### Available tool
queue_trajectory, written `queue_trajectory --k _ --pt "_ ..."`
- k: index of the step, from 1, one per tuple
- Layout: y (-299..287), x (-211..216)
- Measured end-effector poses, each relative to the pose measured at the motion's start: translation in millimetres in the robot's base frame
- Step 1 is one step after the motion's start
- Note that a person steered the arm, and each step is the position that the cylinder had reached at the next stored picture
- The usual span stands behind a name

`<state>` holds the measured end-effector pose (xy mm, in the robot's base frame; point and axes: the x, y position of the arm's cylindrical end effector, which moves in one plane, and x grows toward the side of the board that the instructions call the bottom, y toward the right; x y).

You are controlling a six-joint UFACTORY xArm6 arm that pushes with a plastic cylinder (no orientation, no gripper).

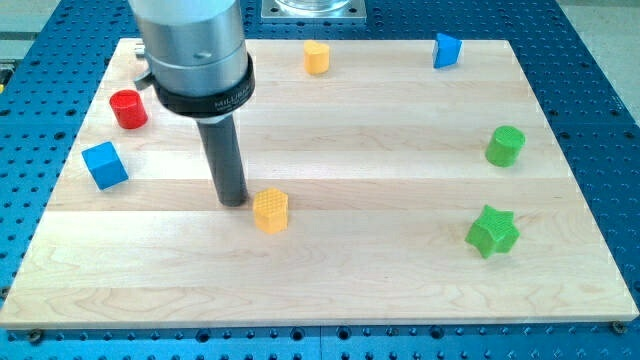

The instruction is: Place the red circle bottom left

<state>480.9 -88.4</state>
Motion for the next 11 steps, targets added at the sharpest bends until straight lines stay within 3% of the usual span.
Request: queue_trajectory --k 1,2,3,5,7,9,10,11 --pt "46 8" --pt "46 60" --pt "47 67" --pt "196 54" --pt "288 43" --pt "194 52" --pt "106 47" --pt "53 -21"
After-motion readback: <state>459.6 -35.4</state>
